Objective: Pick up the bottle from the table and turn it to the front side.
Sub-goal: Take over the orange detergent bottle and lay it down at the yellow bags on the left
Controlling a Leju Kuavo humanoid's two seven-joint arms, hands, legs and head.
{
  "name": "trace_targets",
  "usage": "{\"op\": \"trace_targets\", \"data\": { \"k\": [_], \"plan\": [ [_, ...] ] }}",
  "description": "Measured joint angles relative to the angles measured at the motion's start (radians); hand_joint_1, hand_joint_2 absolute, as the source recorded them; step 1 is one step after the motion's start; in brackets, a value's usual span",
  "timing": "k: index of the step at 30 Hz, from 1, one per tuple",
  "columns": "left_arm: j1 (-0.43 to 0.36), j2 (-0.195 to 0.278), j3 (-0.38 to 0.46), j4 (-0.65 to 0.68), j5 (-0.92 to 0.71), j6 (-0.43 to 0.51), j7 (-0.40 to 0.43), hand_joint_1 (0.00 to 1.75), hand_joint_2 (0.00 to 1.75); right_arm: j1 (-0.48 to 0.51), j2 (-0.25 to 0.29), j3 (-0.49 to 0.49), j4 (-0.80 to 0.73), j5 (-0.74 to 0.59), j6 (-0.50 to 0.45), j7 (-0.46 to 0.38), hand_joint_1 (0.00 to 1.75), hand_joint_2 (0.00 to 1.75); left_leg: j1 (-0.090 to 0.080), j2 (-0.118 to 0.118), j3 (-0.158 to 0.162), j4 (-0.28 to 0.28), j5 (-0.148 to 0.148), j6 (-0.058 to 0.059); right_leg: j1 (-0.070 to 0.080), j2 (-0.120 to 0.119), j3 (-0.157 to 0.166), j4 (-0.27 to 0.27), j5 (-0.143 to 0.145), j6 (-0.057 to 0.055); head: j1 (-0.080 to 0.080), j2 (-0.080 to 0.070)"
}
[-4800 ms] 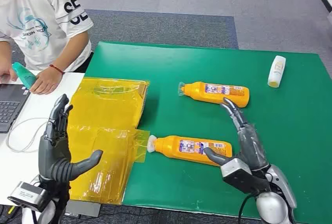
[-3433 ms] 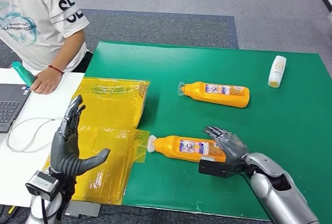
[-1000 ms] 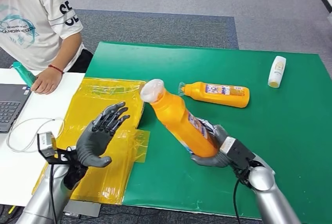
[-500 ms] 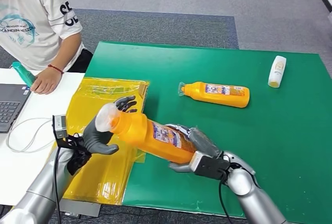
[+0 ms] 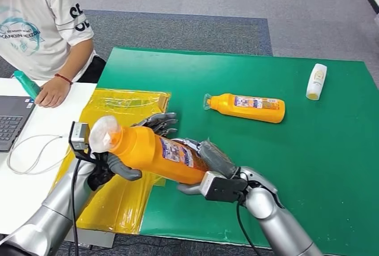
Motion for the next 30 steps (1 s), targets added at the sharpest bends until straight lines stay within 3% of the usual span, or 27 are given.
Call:
{"op": "trace_targets", "data": {
  "k": [12, 24, 30],
  "plan": [
    [-0.041, 0.042, -0.107, 0.011, -0.052, 0.019, -0.06, 0.0, 1.75, -0.015, 0.02, 0.015, 0.046, -0.006, -0.024, 0.019, 1.75, 1.75, 0.0, 0.0, 0.0, 0.0, 0.0, 0.0, 0.0, 0.0, 0.0, 0.0, 0.0, 0.0, 0.0, 0.0],
    [-0.028, 0.052, -0.132, 0.026, -0.105, 0.225, 0.011, 0.0, 1.75, 0.001, 0.031, 0.018, 0.06, 0.195, -0.182, 0.096, 1.75, 1.75, 0.0, 0.0, 0.0, 0.0, 0.0, 0.0, 0.0, 0.0, -0.001, 0.0, 0.0, 0.0, 0.0, 0.0],
    [0.015, 0.045, -0.124, 0.012, -0.131, 0.309, 0.037, 0.0, 1.75, 0.032, 0.041, -0.004, 0.058, 0.252, -0.196, 0.131, 1.75, 1.75, 0.0, 0.0, -0.001, 0.0, 0.0, 0.0, 0.0, 0.0, -0.001, 0.0, 0.0, 0.0, 0.0, 0.0]
  ]
}}
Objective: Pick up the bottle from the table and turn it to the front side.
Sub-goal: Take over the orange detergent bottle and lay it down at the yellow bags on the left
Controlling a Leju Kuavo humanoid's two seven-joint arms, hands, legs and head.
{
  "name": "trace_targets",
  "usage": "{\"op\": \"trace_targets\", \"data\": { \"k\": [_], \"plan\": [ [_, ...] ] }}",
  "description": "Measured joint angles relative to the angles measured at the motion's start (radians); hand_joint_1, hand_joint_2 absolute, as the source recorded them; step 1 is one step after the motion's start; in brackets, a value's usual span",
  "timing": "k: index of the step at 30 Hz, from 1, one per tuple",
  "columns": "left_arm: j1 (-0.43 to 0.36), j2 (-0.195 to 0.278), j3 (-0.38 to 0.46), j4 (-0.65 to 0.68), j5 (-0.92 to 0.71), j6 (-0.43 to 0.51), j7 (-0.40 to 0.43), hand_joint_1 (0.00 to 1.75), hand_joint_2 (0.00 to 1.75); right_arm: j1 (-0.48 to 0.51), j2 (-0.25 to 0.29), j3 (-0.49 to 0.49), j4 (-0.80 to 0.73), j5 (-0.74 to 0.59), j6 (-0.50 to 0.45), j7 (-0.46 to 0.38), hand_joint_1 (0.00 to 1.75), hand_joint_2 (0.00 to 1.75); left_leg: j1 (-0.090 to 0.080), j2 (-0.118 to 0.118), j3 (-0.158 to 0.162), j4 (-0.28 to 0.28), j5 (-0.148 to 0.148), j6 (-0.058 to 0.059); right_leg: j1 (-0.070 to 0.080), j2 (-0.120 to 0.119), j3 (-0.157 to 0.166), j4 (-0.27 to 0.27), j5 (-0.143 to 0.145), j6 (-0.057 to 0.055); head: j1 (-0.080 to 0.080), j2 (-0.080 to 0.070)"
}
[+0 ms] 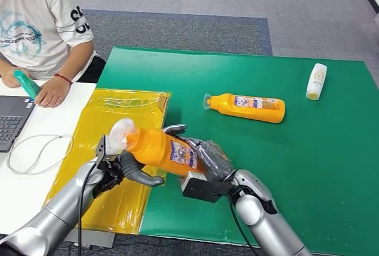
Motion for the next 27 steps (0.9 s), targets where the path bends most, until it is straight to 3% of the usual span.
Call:
{"op": "trace_targets", "data": {
  "k": [6, 15, 27],
  "plan": [
    [0.049, -0.025, 0.041, -0.032, -0.024, 0.076, 0.016, 0.0, 1.75, 0.019, 0.006, -0.031, 0.0, 0.058, -0.017, 0.037, 1.75, 1.75, 0.0, 0.0, -0.001, 0.0, 0.0, 0.0, 0.0, 0.0, 0.0, 0.0, 0.0, 0.0, 0.0, 0.0],
    [0.092, -0.058, 0.097, -0.085, -0.04, 0.085, 0.021, 0.0, 1.75, 0.039, 0.018, -0.057, 0.002, 0.126, -0.029, 0.061, 1.75, 1.75, 0.0, 0.0, -0.001, 0.0, 0.0, 0.0, 0.0, 0.0, -0.001, 0.0, 0.0, 0.0, 0.0, 0.0],
    [0.092, -0.07, 0.124, -0.09, -0.06, 0.047, -0.053, 0.0, 1.75, 0.028, 0.019, -0.068, 0.048, 0.016, 0.074, 0.016, 1.75, 1.75, 0.0, 0.0, -0.001, 0.0, 0.0, 0.0, 0.0, 0.0, -0.001, 0.0, 0.0, 0.0, 0.0, 0.0]
  ]
}}
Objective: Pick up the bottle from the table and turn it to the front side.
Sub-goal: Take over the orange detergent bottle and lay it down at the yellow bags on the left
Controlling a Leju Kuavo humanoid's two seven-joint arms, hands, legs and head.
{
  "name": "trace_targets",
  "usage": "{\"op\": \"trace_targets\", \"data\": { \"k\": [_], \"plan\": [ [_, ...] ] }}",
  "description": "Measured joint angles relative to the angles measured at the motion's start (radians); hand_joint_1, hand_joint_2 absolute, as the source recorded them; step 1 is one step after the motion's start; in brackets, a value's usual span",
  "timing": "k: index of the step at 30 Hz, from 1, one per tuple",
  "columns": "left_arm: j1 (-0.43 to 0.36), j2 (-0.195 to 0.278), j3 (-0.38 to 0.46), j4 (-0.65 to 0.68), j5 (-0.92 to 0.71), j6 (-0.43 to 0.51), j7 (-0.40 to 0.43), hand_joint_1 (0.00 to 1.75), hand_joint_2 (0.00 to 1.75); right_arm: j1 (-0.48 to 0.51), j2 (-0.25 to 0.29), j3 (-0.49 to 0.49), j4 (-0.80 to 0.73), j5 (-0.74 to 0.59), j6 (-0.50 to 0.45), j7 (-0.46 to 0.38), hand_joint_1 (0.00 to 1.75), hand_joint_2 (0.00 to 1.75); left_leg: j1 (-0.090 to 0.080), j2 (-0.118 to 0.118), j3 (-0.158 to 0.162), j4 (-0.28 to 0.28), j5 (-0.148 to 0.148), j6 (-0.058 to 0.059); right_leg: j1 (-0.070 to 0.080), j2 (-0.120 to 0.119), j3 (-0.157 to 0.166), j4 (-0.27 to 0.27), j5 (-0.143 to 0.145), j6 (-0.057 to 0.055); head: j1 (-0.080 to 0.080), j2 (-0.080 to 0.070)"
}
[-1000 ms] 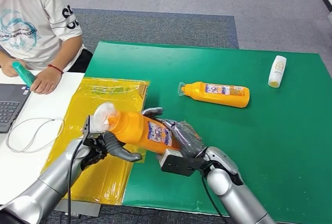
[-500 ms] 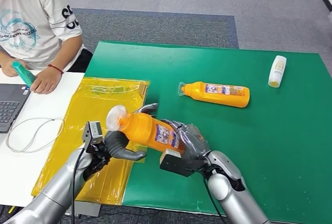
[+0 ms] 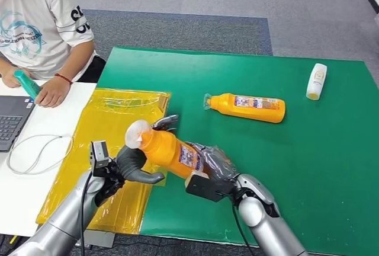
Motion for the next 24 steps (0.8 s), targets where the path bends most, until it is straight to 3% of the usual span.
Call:
{"op": "trace_targets", "data": {
  "k": [6, 24],
  "plan": [
    [-0.013, -0.001, 0.001, 0.011, -0.009, -0.033, -0.041, 0.0, 1.75, -0.018, -0.003, 0.003, 0.03, -0.117, 0.081, -0.043, 1.75, 1.75, 0.0, 0.0, 0.0, 0.0, 0.0, 0.0, 0.0, 0.0, 0.0, 0.0, 0.0, 0.0, 0.0, 0.0],
    [-0.02, -0.008, 0.018, 0.018, -0.009, -0.052, -0.041, 0.0, 1.75, -0.024, -0.017, 0.027, 0.034, -0.094, 0.027, -0.019, 1.75, 1.75, 0.0, 0.0, 0.0, 0.0, 0.0, 0.0, 0.0, 0.0, 0.0, 0.0, 0.0, 0.0, 0.0, 0.0]
  ]
}}
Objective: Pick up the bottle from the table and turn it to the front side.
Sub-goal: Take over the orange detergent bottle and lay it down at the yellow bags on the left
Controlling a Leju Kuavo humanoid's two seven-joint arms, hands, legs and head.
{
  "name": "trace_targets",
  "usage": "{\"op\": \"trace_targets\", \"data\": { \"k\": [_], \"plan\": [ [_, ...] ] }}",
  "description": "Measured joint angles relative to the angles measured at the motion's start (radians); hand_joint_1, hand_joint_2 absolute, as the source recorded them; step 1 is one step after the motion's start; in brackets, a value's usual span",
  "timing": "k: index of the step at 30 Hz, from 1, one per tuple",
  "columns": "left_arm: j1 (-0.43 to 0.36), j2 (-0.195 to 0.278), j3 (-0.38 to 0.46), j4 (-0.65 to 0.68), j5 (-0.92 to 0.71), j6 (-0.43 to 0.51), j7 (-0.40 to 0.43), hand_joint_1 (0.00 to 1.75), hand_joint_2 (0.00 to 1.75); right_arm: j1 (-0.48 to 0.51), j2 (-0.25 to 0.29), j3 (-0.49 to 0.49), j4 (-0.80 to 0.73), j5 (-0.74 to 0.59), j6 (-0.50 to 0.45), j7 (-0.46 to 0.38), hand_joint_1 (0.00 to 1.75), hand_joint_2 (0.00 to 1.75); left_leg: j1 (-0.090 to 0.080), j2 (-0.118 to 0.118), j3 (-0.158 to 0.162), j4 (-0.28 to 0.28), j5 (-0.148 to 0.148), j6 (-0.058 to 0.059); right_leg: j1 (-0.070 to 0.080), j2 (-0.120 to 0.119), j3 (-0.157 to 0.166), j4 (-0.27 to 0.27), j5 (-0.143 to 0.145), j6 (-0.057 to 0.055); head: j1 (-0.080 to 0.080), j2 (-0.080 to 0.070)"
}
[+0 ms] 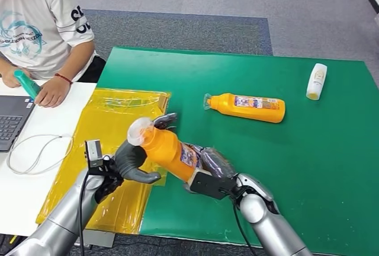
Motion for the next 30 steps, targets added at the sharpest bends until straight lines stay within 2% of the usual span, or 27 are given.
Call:
{"op": "trace_targets", "data": {
  "k": [9, 19, 30],
  "plan": [
    [-0.057, -0.002, 0.0, 0.086, 0.016, -0.012, 0.02, 0.0, 1.75, -0.007, 0.0, 0.023, 0.0, -0.024, 0.007, -0.015, 1.75, 1.75, 0.0, 0.0, 0.0, 0.0, 0.0, 0.0, 0.0, 0.0, 0.0, 0.0, 0.0, 0.0, 0.0, 0.0],
    [-0.062, -0.001, 0.0, 0.149, 0.013, -0.023, -0.006, 0.0, 1.75, -0.011, 0.0, 0.024, -0.008, -0.108, 0.045, -0.045, 1.75, 1.75, 0.0, 0.0, 0.0, 0.0, 0.0, 0.0, 0.0, 0.0, 0.0, 0.0, 0.0, 0.0, 0.0, 0.0],
    [-0.06, -0.008, 0.001, 0.165, 0.023, -0.037, -0.009, 0.0, 1.75, -0.011, 0.0, 0.028, -0.033, -0.139, 0.065, -0.051, 1.75, 1.75, 0.0, 0.0, 0.0, 0.0, 0.0, 0.0, 0.0, 0.0, 0.0, 0.0, 0.0, 0.0, 0.0, 0.0]
  ]
}}
